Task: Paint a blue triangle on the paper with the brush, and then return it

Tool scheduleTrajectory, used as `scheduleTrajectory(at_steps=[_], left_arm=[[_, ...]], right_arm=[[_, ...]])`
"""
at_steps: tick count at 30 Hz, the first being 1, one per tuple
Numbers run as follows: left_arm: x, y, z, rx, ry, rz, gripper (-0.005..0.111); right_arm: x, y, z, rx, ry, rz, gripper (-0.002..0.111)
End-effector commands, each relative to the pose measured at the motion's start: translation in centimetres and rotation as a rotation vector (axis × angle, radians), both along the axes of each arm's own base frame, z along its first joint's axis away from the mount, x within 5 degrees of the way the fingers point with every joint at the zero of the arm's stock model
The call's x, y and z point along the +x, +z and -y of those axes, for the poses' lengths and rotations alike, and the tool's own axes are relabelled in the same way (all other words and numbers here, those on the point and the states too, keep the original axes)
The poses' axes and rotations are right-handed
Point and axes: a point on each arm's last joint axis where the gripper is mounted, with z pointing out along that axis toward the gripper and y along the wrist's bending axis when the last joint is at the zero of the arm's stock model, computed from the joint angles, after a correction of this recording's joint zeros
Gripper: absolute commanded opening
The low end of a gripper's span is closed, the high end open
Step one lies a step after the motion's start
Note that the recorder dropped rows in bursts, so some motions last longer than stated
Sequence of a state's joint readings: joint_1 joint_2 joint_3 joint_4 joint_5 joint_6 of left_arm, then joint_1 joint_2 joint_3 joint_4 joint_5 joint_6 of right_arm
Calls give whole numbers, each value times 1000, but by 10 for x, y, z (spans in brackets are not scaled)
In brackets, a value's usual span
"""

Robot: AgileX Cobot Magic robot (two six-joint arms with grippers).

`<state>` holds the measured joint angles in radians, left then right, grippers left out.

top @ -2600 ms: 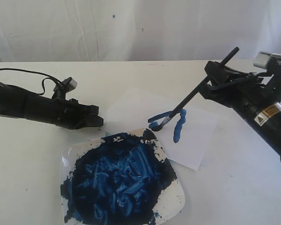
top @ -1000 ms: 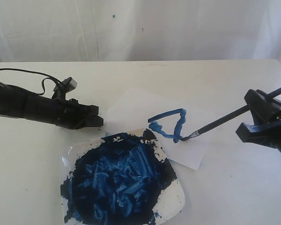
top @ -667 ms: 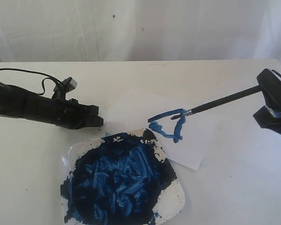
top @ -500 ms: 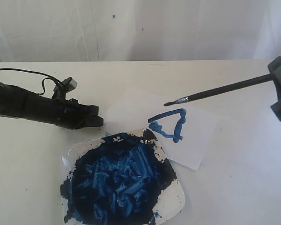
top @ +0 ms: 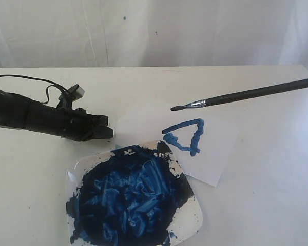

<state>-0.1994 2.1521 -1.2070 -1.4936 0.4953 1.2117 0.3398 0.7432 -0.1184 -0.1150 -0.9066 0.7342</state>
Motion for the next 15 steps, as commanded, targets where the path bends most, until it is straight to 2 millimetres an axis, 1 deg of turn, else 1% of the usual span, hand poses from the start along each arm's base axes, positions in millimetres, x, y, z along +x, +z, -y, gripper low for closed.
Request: scheduleTrajectory(at_steps=[1,9,15], left_arm=[[-6,-22,-1,39,16,-67,0],[-6,-22,-1,39,16,-67,0],[-6,-22,-1,39,16,-67,0]], right_arm=[[-5,0,-1,55,56,-51,0],[-9,-5,-11,33,183,-116,0],[-9,-8,-12,15,196,-148,0]])
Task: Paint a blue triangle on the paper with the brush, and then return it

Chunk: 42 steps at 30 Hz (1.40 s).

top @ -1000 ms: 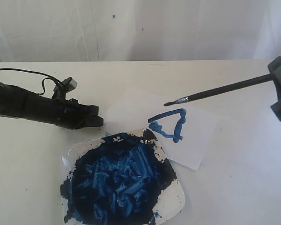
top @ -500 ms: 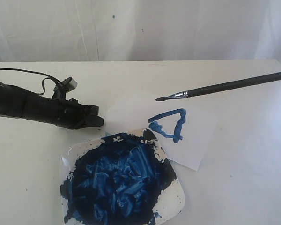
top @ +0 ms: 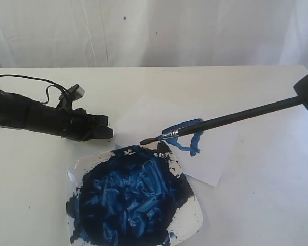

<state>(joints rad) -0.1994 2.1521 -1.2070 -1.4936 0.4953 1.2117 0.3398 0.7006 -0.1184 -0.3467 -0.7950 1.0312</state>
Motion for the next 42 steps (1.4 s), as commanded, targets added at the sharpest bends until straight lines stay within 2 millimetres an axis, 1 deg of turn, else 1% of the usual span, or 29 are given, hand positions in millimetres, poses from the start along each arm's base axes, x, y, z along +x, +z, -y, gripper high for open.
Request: scheduleTrajectory(at_steps=[1,8,13,17,20,27,32,34,37,42], left_arm=[[-6,-22,-1,39,16,-67,0],[-6,-22,-1,39,16,-67,0],[-6,-22,-1,39,16,-67,0],[-6,-22,-1,39,16,-67,0],[-6,-22,-1,39,16,-67,0],[-6,-22,-1,39,16,-67,0],[-6,-22,-1,39,16,-67,0],[-6,-22,-1,39,16,-67,0],[-6,-22,-1,39,16,-67,0],[-6,-22,-1,39,16,-67,0]], right_arm=[[0,-2,-1,-12,14,-29,0],[6,-10,-4,-23,20,-96,0],[16,-18,-8,-28,31,-155,0],[31,-22,-14,-38,36,-212,0],[43,-21,-19,-36,54,-218,0],[70,-33,-34,-82,102,-301,0],[84,-45,-40,-102,113,-358,0],[91,-54,-42,-109,113,-401,0],[101,-63,-46,-68,123,-465,0],[111,-75,-50,-48,125,-517,0]])
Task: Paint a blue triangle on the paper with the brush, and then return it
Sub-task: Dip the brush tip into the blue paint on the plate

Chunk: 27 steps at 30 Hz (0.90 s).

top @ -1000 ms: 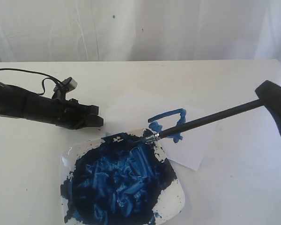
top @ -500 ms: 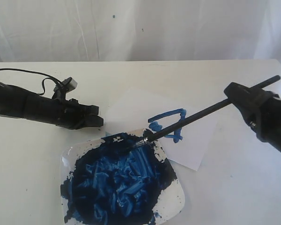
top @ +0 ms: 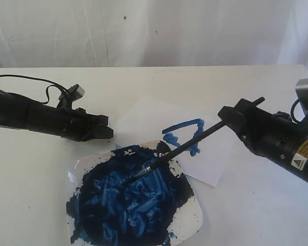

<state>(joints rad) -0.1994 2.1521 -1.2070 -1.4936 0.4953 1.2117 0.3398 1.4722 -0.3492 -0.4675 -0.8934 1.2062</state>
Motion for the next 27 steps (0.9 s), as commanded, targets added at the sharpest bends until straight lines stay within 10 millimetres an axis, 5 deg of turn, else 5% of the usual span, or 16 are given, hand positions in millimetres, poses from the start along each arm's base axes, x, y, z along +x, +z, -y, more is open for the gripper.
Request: scheduleTrajectory(at_steps=[1,14,27], left_arm=[[-6,-22,-1,39,16,-67,0],[-6,-22,-1,39,16,-67,0],[-6,-22,-1,39,16,-67,0]], right_arm=[[7,-3,-3,19,1,-12,0],[43,-12,-12,122,-60,-61,0],[47,-39,-14,113,-73,-160,0]])
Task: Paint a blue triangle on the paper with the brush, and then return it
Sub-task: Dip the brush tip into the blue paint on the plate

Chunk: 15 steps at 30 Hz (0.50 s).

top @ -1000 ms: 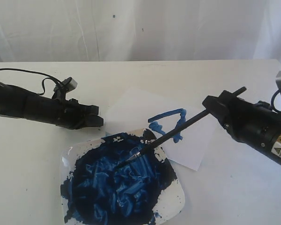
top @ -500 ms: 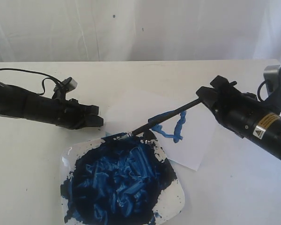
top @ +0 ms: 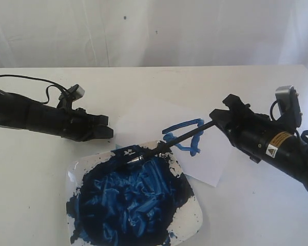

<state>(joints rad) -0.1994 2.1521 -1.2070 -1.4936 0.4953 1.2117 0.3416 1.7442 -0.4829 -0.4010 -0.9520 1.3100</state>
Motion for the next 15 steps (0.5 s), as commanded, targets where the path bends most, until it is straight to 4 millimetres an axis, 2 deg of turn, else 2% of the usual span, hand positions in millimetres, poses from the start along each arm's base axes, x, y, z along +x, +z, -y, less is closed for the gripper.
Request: scheduleTrajectory(at_steps=[1,15], left_arm=[[-6,-22,-1,39,16,-67,0],[-6,-22,-1,39,16,-67,0]], right_arm=[[3,-3,-1,13,-5,0,0],[6,-8,0,-31,-16,-45,0]])
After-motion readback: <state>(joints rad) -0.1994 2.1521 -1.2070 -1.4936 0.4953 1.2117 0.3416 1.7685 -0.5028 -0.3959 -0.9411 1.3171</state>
